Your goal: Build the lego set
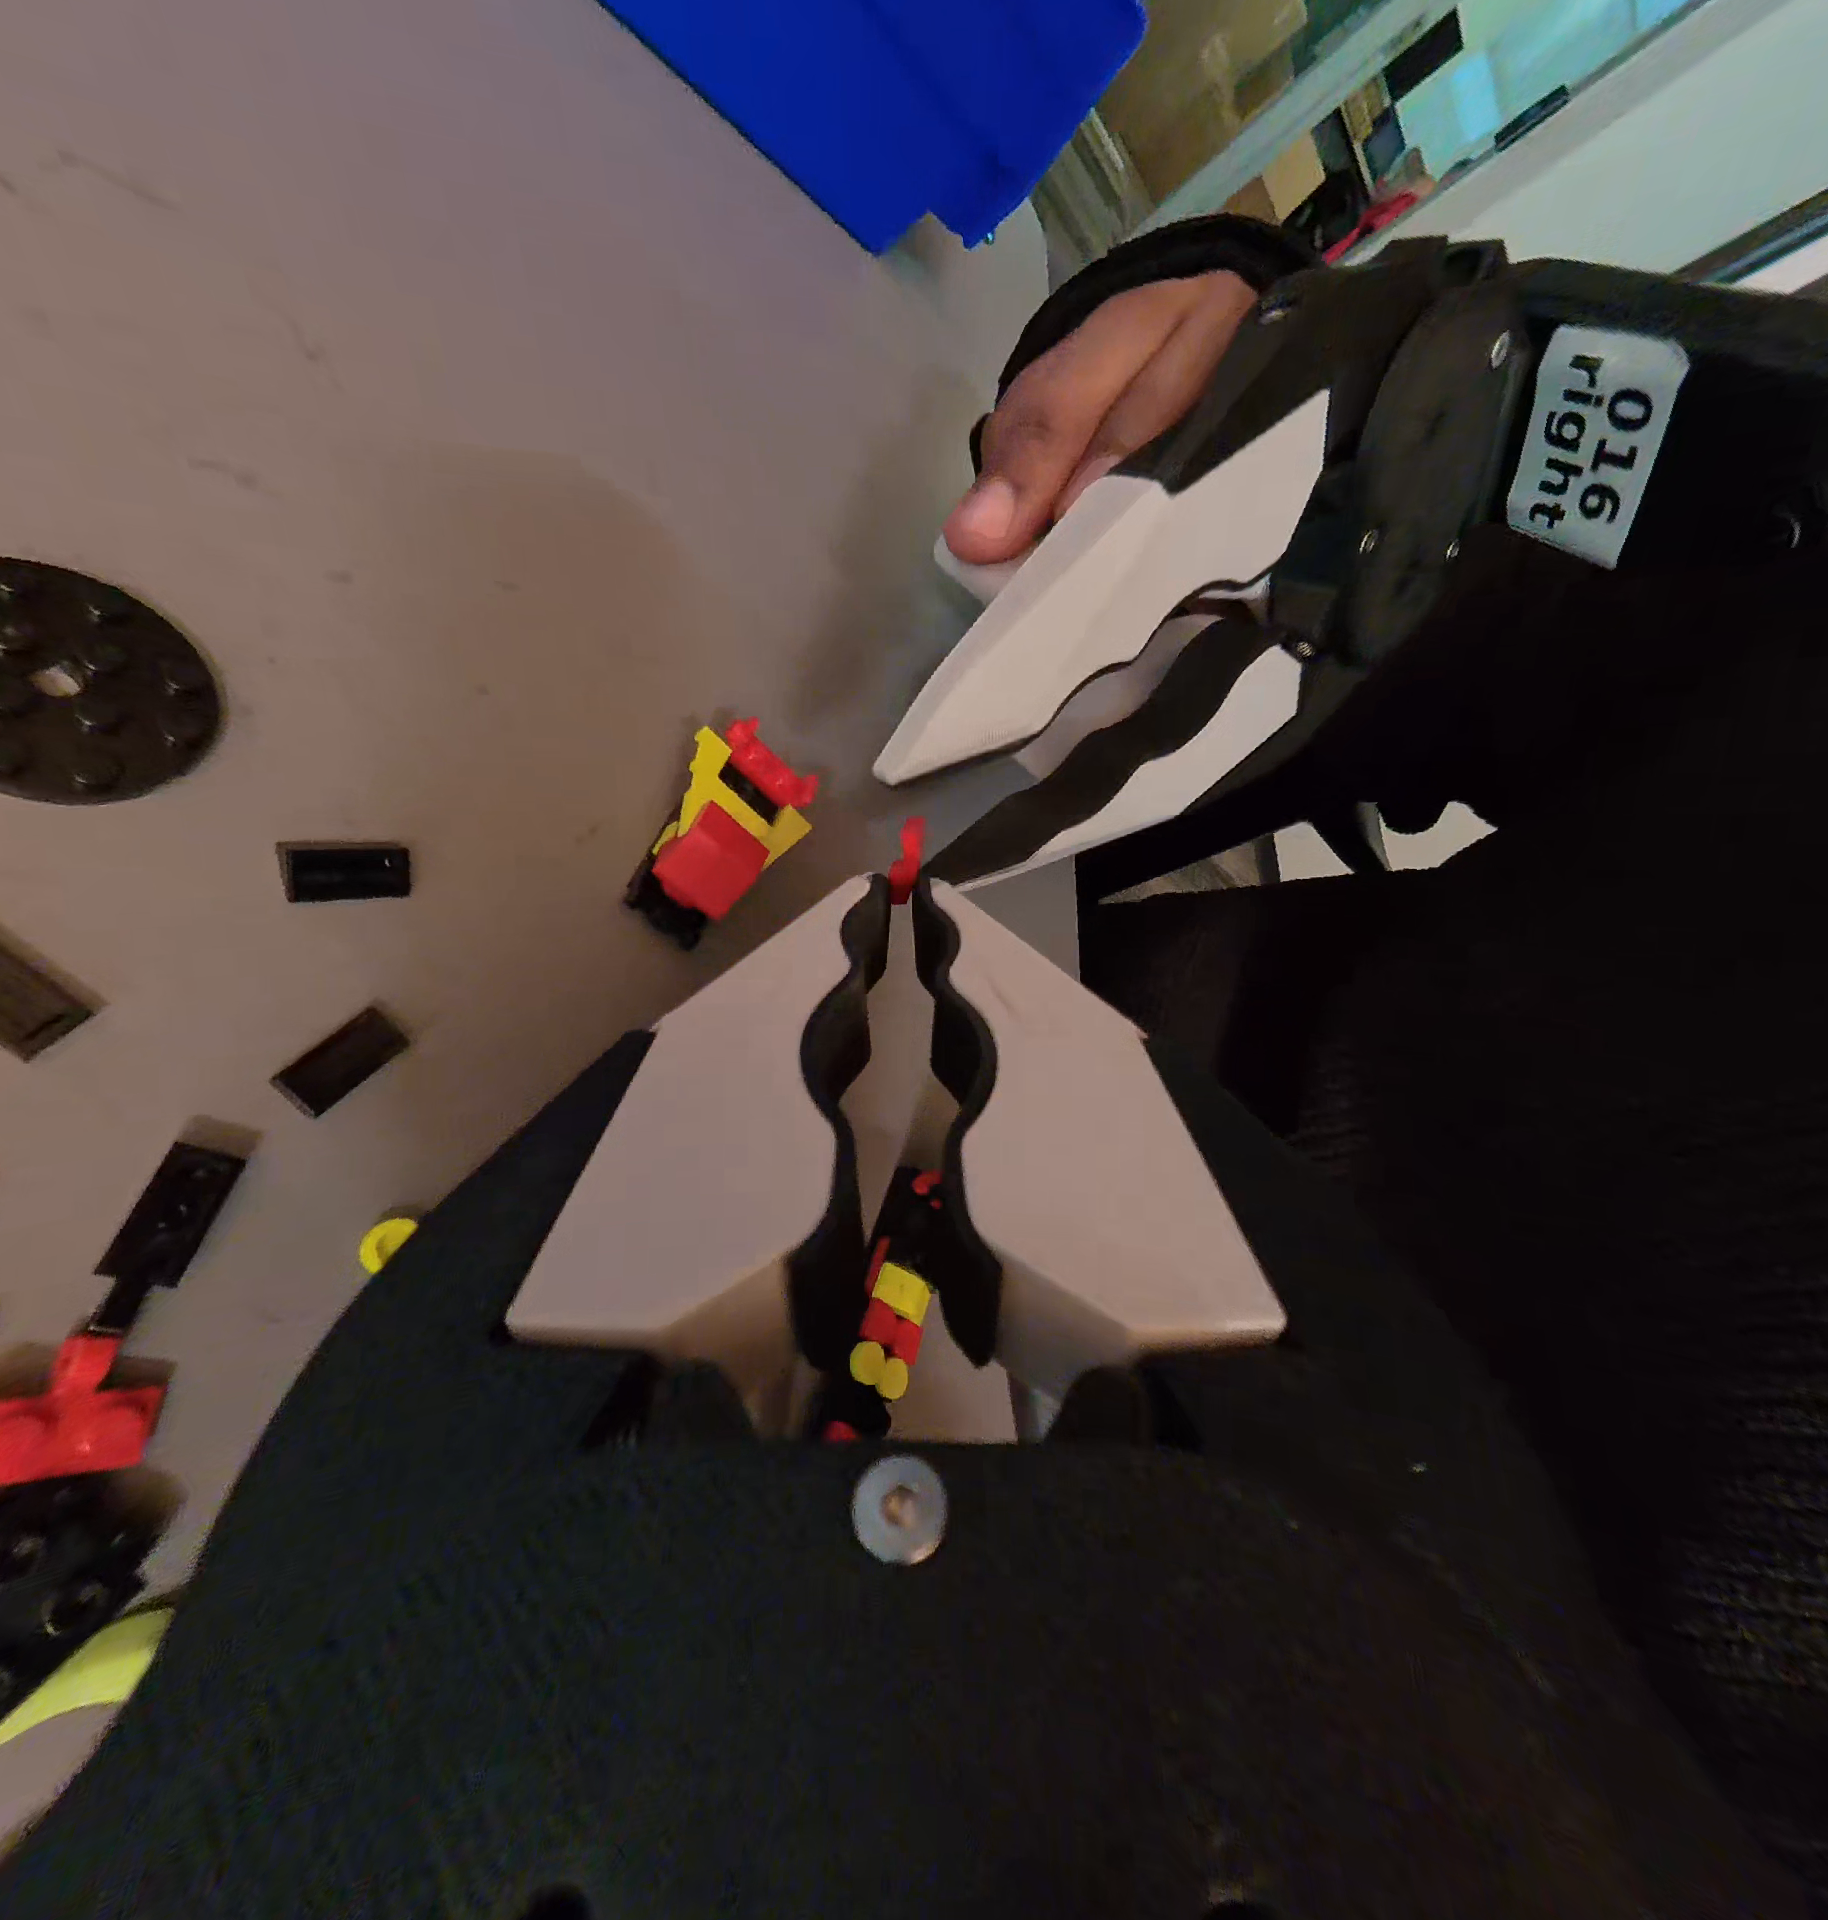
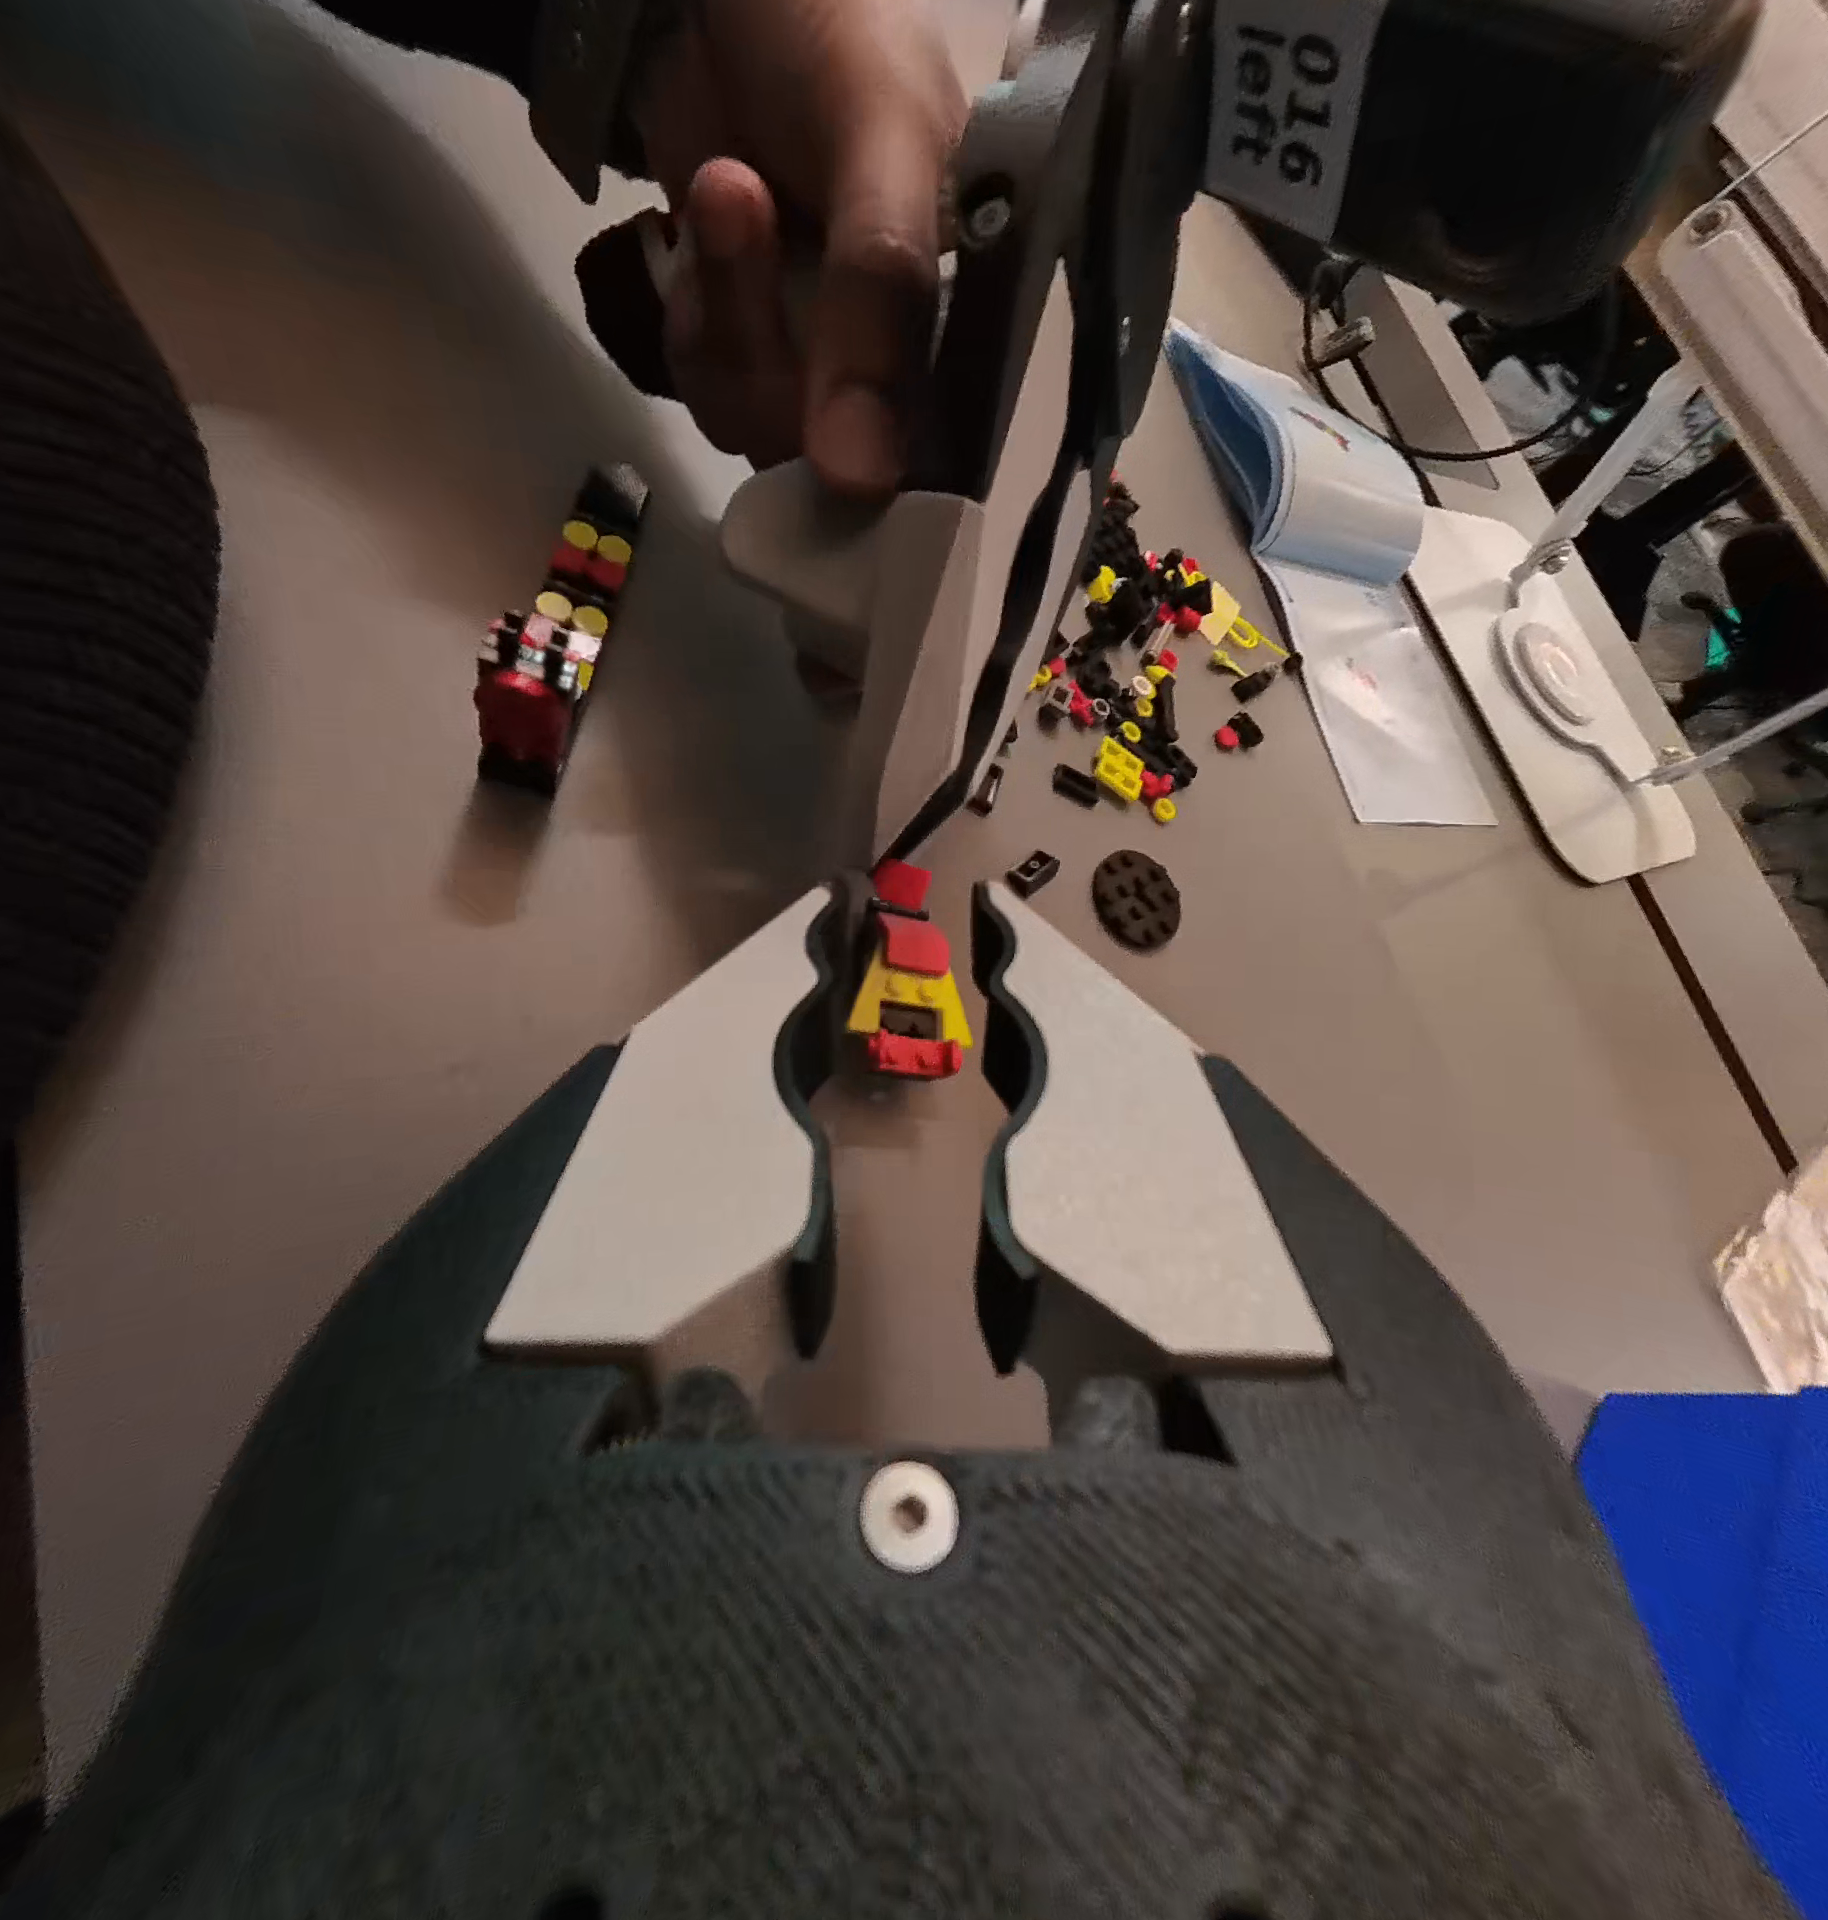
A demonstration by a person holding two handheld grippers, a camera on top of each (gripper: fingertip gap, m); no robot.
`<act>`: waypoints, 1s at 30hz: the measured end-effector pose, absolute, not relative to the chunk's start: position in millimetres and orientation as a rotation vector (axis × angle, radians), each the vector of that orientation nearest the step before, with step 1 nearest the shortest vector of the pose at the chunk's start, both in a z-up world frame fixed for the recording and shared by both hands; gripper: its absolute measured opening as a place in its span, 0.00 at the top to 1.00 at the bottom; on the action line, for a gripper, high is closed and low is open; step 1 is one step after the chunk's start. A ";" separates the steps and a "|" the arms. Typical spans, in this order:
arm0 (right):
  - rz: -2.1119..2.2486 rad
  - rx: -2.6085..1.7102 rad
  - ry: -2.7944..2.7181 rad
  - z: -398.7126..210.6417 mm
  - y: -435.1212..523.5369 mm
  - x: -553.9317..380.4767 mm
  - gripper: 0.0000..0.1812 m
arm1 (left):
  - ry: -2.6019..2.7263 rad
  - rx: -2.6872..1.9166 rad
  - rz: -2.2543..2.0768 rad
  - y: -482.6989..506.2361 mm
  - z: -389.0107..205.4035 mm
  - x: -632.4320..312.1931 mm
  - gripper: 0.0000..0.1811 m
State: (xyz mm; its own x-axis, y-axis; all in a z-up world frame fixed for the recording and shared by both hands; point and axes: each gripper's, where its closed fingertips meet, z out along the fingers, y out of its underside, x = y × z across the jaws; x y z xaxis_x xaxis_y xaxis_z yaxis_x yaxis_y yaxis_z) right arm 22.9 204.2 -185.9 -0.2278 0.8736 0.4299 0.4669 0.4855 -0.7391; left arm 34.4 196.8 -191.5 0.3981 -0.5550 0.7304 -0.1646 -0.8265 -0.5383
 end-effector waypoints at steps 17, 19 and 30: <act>0.610 -1.128 -1.888 -188.7 199.9 24.1 0.96 | 0.610 -2.298 -1.433 194.6 -192.0 34.4 1.00; 0.615 -1.153 -1.875 -189.2 202.8 24.0 0.96 | 0.594 -2.287 -1.438 196.6 -189.6 33.4 0.97; 0.819 -1.365 -1.656 -172.2 225.0 23.1 0.96 | 0.410 -2.208 -1.511 213.5 -177.4 29.0 0.90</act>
